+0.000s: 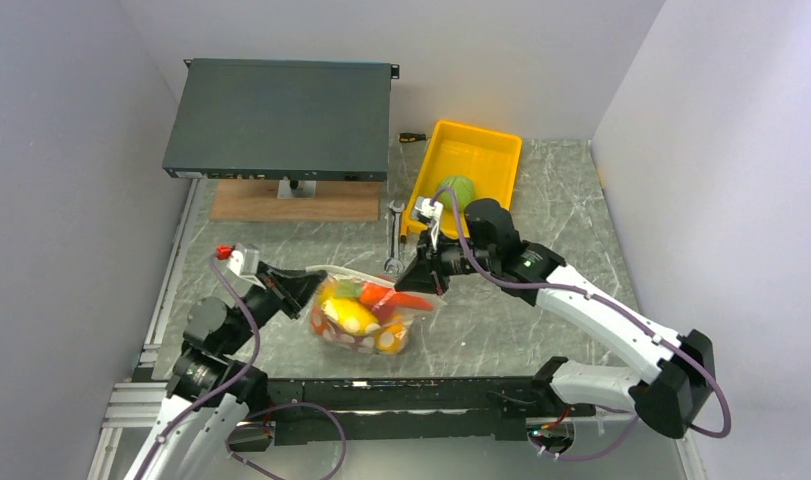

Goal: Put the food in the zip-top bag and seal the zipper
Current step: Zip the zipper food storage bag at the center of the board.

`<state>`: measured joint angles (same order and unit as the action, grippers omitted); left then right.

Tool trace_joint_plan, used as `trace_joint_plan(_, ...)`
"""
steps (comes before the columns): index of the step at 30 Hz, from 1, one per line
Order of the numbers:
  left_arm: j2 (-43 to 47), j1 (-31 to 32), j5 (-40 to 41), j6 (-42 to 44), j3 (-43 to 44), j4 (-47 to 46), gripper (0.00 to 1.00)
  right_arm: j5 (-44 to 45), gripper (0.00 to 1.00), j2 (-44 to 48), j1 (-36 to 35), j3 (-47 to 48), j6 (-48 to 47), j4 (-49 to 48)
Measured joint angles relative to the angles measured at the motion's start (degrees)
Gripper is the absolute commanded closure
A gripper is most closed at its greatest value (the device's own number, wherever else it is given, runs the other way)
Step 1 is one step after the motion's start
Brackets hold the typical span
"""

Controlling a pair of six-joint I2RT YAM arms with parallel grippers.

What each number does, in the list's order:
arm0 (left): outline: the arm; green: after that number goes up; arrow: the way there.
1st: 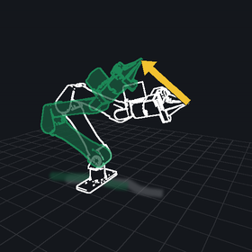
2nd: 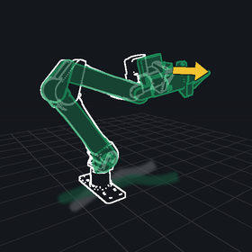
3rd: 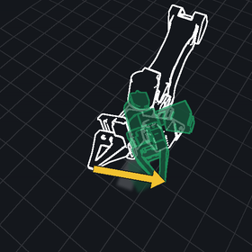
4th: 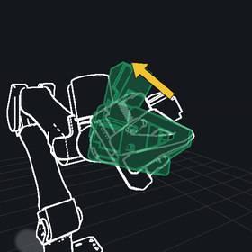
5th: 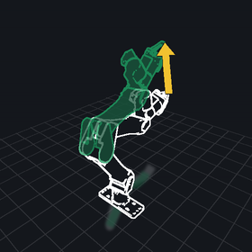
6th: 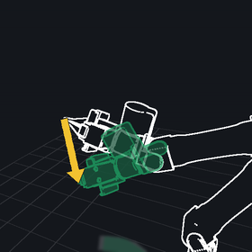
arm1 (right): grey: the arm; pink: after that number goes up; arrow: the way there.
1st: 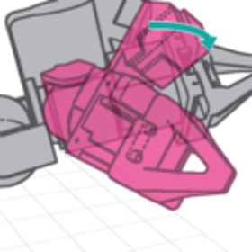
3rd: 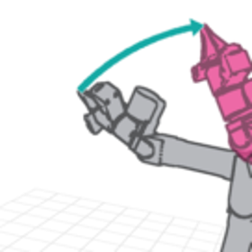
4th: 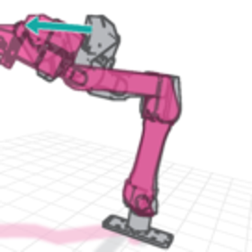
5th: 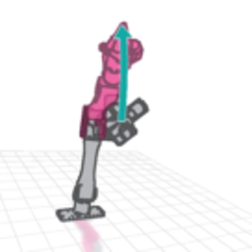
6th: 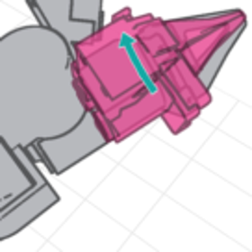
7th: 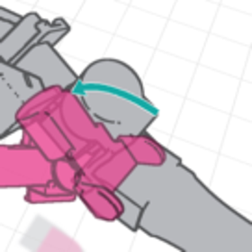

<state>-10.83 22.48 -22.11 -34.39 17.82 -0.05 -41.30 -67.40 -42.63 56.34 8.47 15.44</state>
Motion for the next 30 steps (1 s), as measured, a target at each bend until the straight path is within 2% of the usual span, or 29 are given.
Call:
trace_joint_plan(4, -1.27, 0.00, 9.51, 3.82, 9.03, 12.26, 1.00, 2.43, 1.00, 4.24, 0.04, -2.67, -0.74, -0.07)
trace_joint_plan(7, -2.49, 0.00, 14.38, 5.16, 11.93, 18.01, 1.00, 4.00, 1.00, 5.70, 0.09, -4.20, -0.85, -0.09)
trace_joint_plan(15, -3.19, 0.00, 24.55, 6.69, 12.33, 28.89, 1.00, 6.80, 1.00, 7.48, 0.22, -9.94, 0.13, -0.66)
trace_joint_plan(22, -3.26, 0.22, 28.04, 4.94, 14.27, 33.16, 1.00, 5.11, 1.00, 6.40, 0.17, -11.52, 2.95, -5.77)
trace_joint_plan(23, -3.30, 0.24, 28.92, 4.48, 14.56, 33.81, 0.95, 4.74, 1.00, 5.66, 0.15, -11.54, 3.63, -6.67)
trace_joint_plan(24, -3.43, 0.22, 29.77, 3.80, 14.91, 34.51, 0.85, 4.72, 1.00, 4.81, 0.13, -11.54, 4.31, -7.61)
trace_joint_plan(28, -4.92, 0.09, 35.19, 1.70, 16.83, 37.73, 0.39, 6.08, 1.00, 1.66, 0.17, -11.54, 7.32, -9.97)
trace_joint_plan(30, -5.57, -0.20, 38.14, 1.05, 18.01, 39.34, 0.26, 8.20, 1.00, -0.09, 0.28, -11.43, 9.07, -10.43)
